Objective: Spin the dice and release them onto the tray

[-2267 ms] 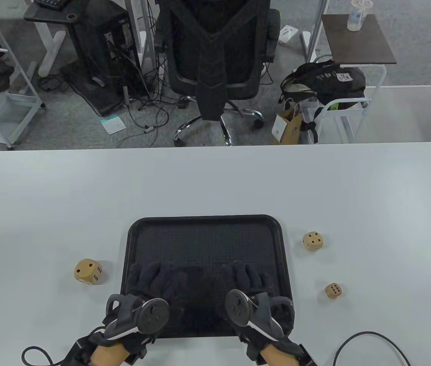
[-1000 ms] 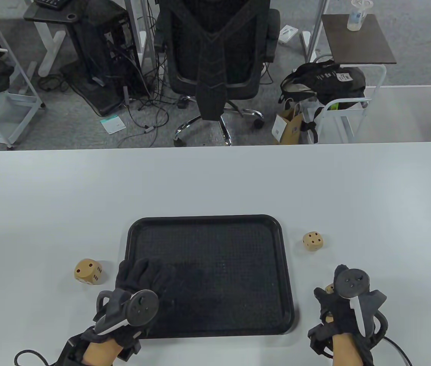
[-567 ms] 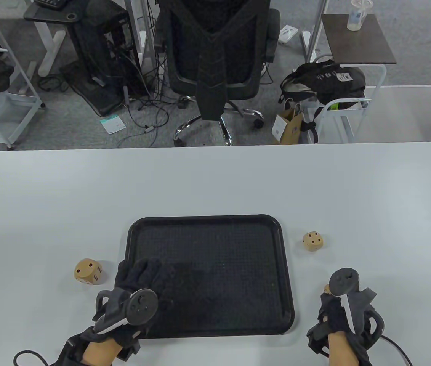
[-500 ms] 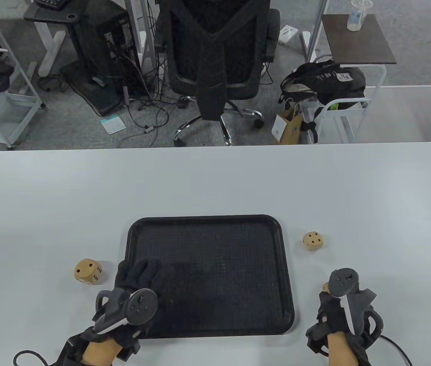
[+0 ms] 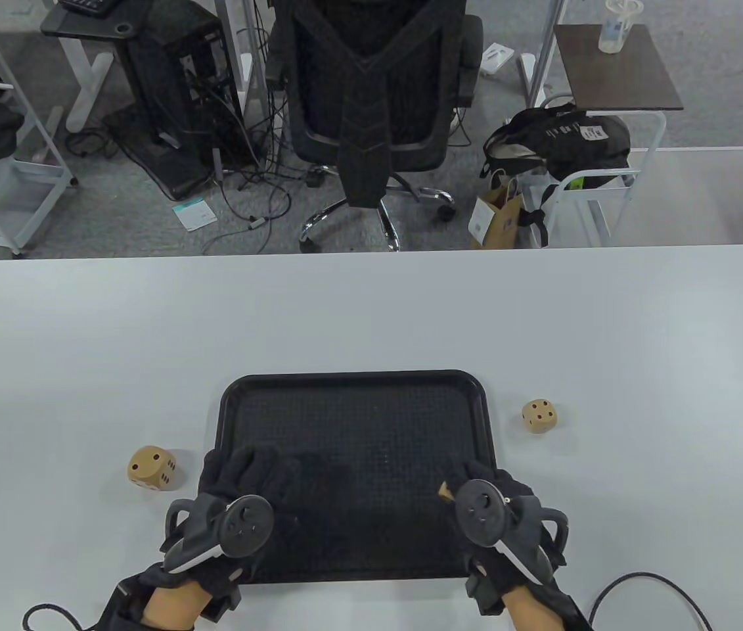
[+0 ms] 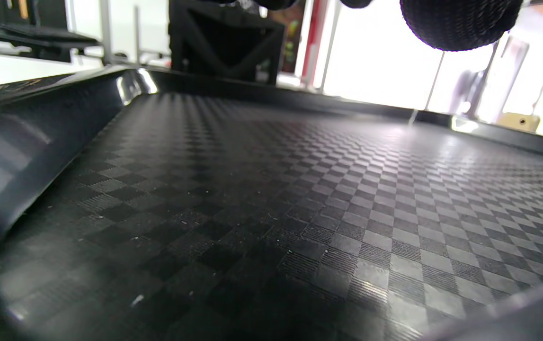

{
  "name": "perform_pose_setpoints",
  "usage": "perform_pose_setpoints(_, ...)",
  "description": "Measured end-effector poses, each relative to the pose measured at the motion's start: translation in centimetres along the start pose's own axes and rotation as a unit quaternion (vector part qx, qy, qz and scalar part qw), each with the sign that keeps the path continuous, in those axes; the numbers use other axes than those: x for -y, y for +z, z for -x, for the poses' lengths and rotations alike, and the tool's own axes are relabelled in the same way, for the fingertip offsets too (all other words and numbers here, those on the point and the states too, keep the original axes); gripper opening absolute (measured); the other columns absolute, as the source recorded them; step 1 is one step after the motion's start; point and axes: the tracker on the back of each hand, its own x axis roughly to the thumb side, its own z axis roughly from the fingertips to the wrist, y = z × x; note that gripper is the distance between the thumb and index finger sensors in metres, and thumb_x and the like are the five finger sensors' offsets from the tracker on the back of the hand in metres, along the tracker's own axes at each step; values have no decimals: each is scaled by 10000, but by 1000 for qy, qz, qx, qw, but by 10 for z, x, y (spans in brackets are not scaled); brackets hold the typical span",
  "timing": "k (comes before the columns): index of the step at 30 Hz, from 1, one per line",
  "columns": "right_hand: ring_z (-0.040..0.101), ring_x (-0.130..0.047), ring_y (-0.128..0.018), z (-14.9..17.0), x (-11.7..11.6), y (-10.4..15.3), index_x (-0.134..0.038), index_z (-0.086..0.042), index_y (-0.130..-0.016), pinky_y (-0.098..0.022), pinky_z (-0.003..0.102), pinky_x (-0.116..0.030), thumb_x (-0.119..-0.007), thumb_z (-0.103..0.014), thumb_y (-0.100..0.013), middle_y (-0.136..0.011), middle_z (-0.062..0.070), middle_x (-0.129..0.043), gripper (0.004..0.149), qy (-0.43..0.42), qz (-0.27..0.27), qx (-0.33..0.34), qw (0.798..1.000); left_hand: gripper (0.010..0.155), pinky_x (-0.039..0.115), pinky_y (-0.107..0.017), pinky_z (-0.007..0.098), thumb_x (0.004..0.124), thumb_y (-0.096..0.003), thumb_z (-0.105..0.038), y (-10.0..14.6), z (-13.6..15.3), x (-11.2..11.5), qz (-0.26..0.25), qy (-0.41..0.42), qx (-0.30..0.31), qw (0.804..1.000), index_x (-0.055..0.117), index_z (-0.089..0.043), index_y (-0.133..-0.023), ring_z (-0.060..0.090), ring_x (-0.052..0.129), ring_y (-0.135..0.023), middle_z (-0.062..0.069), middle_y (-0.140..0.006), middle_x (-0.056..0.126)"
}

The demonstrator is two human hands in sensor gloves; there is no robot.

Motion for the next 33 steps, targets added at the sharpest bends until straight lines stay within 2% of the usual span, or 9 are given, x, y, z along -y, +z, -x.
perform_pose_setpoints(9, 272, -759, -910, -62, -28, -28, -678, -411, -944, -702, 564, -613, -875, -280, -400, -1029, -13, -686, 593, 85, -149, 53, 984, 754, 134, -762, 736, 658, -435, -586, 0, 1, -1, 1, 4, 1, 1000, 336, -353, -1075, 457, 331, -1110, 101, -1184, 256)
perform_pose_setpoints(16, 238, -735, -949, -90, -42, -42, -726, -417, -912, -731, 559, -590, -839, -183, -421, -1055, -66, -664, 556, 130, -223, 52, 965, 760, 135, -762, 734, 658, -434, -586, 0, 2, -1, 6, 8, -1, 1000, 326, -351, -1076, 455, 327, -1111, 101, -1183, 249)
perform_pose_setpoints(17, 239, -743, -944, -90, -42, -44, -715, -416, -920, -731, 559, -590, -836, -192, -423, -1054, -61, -670, 559, 129, -231, 48, 963, 763, 135, -762, 735, 658, -434, -587, -1, 3, -1, 6, 9, -1, 1000, 321, -350, -1076, 456, 326, -1110, 101, -1183, 248)
perform_pose_setpoints(18, 258, -767, -911, -88, -40, -47, -656, -409, -961, -731, 561, -582, -826, -278, -428, -1052, -23, -680, 575, 129, -242, 28, 961, 767, 134, -762, 734, 658, -435, -587, -1, 3, -1, 8, 11, -1, 1000, 312, -349, -1077, 457, 322, -1110, 101, -1183, 244)
perform_pose_setpoints(19, 284, -840, -820, -82, -35, -54, -622, -353, -994, -719, 571, -587, -769, -469, -400, -968, 17, -802, 623, 123, -218, -15, 968, 768, 136, -762, 734, 657, -434, -588, -1, 3, -1, 8, 12, -1, 1000, 310, -350, -1076, 456, 323, -1110, 100, -1183, 245)
perform_pose_setpoints(20, 298, -913, -699, -79, -33, -57, -685, -299, -966, -689, 566, -625, -709, -542, -367, -849, 39, -914, 647, 113, -205, -34, 972, 767, 136, -761, 734, 659, -434, -586, -1, 4, -1, 8, 13, -1, 1000, 311, -348, -1076, 458, 321, -1110, 103, -1182, 245)
perform_pose_setpoints(22, 341, -897, -665, -65, -23, -65, -691, -267, -968, -670, 577, -615, -669, -585, -348, -822, 82, -919, 697, 57, -191, -83, 976, 765, 136, -762, 733, 658, -435, -587, -1, 4, -1, 8, 13, -2, 1000, 316, -348, -1076, 457, 321, -1110, 103, -1182, 244)
perform_pose_setpoints(27, 348, -797, -812, -35, 3, -71, -613, -304, -1015, -705, 585, -560, -652, -610, -360, -959, 72, -801, 725, -24, -143, -150, 978, 761, 134, -761, 734, 658, -434, -586, -1, 7, -2, 8, 17, -3, 1000, 328, -345, -1077, 459, 317, -1109, 104, -1182, 243)
perform_pose_setpoints(33, 288, -538, -1064, -2, 26, -75, -456, -449, -1051, -800, 591, -423, -691, -626, -367, -1142, -65, -525, 745, -21, -72, -207, 976, 758, 134, -761, 734, 659, -435, -584, 0, 10, -3, 8, 22, -6, 1000, 335, -344, -1077, 460, 319, -1109, 106, -1182, 247)
